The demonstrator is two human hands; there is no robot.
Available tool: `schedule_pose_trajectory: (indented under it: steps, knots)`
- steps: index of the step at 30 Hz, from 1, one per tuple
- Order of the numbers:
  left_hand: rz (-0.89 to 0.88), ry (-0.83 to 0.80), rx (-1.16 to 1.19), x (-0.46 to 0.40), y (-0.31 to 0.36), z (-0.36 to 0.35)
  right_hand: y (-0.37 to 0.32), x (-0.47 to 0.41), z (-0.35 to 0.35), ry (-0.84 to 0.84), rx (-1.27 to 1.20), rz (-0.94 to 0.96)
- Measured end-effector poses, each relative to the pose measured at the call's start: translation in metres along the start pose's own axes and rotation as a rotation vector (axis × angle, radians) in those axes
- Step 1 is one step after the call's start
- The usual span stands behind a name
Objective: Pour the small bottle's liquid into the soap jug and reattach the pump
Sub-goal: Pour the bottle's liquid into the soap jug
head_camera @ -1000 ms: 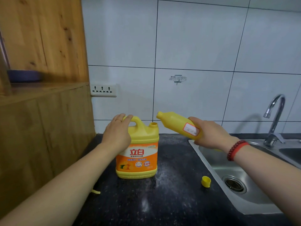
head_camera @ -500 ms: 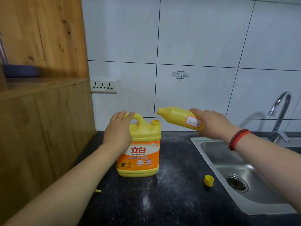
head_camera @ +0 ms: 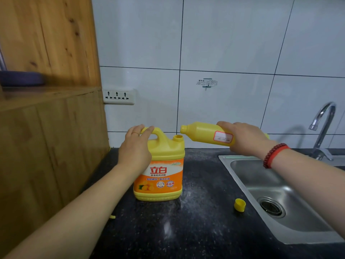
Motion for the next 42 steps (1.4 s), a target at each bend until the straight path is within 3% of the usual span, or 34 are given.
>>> schedule_pose_trajectory:
  steps: [42]
  knots:
    - [0.013, -0.004, 0.014, 0.002, 0.001, 0.001, -0.003, -0.005, 0.017, 0.010, 0.066, 0.067]
Point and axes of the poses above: each hand's wrist, its own x-axis away from the middle knuckle, its own z-axis out of the back of the hand, y = z × x, the point moved 3 cm from there along -x, towards the middle knuckle, and after that the axes turned 4 degrees about x, right-handed, at the moved point
